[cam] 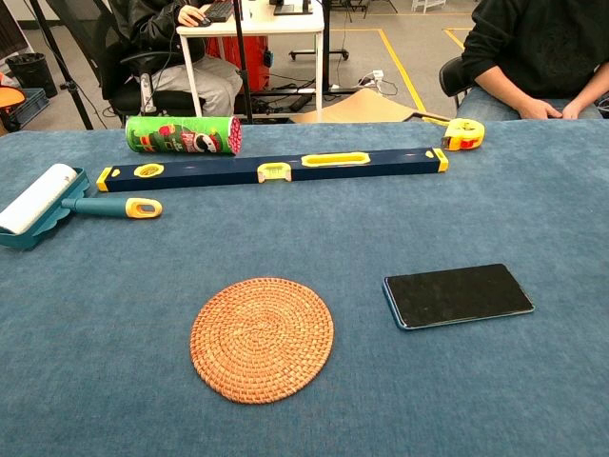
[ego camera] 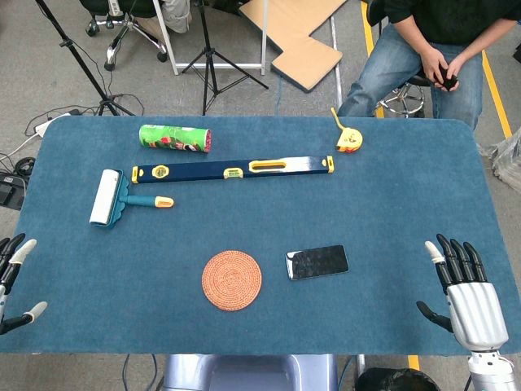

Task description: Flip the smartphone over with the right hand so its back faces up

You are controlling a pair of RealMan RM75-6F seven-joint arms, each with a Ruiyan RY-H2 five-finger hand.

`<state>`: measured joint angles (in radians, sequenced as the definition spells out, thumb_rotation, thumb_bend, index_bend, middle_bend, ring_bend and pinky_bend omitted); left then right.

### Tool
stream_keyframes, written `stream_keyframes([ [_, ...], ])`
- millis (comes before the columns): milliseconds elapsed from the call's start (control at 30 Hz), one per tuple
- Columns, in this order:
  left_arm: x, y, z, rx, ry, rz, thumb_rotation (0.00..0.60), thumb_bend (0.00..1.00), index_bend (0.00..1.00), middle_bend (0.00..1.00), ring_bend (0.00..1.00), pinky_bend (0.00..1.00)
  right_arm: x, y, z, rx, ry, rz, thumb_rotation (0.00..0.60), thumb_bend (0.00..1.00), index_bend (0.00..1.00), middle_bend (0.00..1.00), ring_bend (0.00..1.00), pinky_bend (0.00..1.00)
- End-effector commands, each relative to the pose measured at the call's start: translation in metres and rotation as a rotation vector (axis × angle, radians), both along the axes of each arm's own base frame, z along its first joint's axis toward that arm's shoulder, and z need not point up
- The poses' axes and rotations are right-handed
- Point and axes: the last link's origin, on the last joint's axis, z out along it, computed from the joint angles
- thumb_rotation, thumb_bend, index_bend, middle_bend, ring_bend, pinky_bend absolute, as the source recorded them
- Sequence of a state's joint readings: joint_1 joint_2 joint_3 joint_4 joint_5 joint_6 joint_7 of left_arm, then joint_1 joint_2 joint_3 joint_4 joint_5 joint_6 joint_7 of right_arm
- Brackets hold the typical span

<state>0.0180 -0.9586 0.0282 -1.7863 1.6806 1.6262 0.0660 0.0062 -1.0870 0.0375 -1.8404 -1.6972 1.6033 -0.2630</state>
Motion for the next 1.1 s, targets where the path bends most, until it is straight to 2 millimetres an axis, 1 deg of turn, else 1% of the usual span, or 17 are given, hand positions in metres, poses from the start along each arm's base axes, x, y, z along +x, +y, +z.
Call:
stream_keyframes([
  [33,-0.001,0.001,-0.001,-0.002,0.0,0.004,0.6,0.0,0.0,0.0,0.0,0.0,-0.001,0.0,-0.001,0.005,0.002,-0.004,0.6,0.0,0.05,0.0,0.0,0.0],
  [200,-0.001,0.002,0.0,-0.002,-0.001,0.006,0.6,0.0,0.0,0.0,0.0,0.0,-0.002,-0.001,-0.003,0.022,0.006,-0.011,0.6,0.0,0.05,0.0,0.0,0.0],
  [300,0.0,0.004,0.0,0.004,-0.003,0.003,0.6,0.0,0.0,0.0,0.0,0.0,-0.001,-0.006,-0.013,0.085,0.003,-0.007,0.6,0.0,0.05,0.0,0.0,0.0],
  [367,-0.001,0.006,-0.001,0.004,0.004,0.009,0.6,0.0,0.0,0.0,0.0,0.0,0.001,-0.015,-0.023,0.155,0.022,0.012,0.6,0.0,0.05,0.0,0.0,0.0],
  [467,-0.003,0.011,-0.004,0.0,0.01,0.032,0.6,0.0,0.0,0.0,0.0,0.0,0.016,-0.039,-0.042,0.273,0.043,0.088,0.6,0.0,0.08,0.01,0.0,0.0],
  [567,-0.004,0.014,-0.007,-0.001,0.017,0.044,0.6,0.0,0.0,0.0,0.0,0.0,0.03,-0.061,-0.063,0.385,0.03,0.145,0.6,0.0,0.1,0.05,0.0,0.0],
  [667,-0.005,0.016,-0.01,0.0,0.029,0.058,0.6,0.0,0.0,0.0,0.0,0.0,0.04,-0.08,-0.085,0.476,0.052,0.162,0.6,0.0,0.12,0.1,0.0,0.0],
  [733,-0.006,0.018,-0.011,0.001,0.037,0.068,0.6,0.0,0.0,0.0,0.0,0.0,0.047,-0.093,-0.104,0.53,0.074,0.164,0.6,0.0,0.14,0.13,0.0,0.0],
  [867,-0.008,0.021,-0.014,0.006,0.054,0.082,0.6,0.0,0.0,0.0,0.0,0.0,0.056,-0.107,-0.131,0.61,0.113,0.154,0.6,0.0,0.15,0.15,0.0,0.0],
  [900,-0.008,0.022,-0.015,0.005,0.056,0.084,0.6,0.0,0.0,0.0,0.0,0.0,0.057,-0.109,-0.134,0.614,0.12,0.154,0.6,0.0,0.16,0.16,0.0,0.0],
  [1000,-0.009,0.024,-0.02,-0.005,0.074,0.096,0.6,0.0,0.0,0.0,0.0,0.0,0.065,-0.119,-0.152,0.606,0.173,0.155,0.6,0.0,0.18,0.2,0.0,0.0],
  [1100,-0.009,0.026,-0.022,-0.004,0.082,0.105,0.6,0.0,0.0,0.0,0.0,0.0,0.073,-0.126,-0.162,0.571,0.195,0.152,0.6,0.0,0.2,0.23,0.0,0.0],
])
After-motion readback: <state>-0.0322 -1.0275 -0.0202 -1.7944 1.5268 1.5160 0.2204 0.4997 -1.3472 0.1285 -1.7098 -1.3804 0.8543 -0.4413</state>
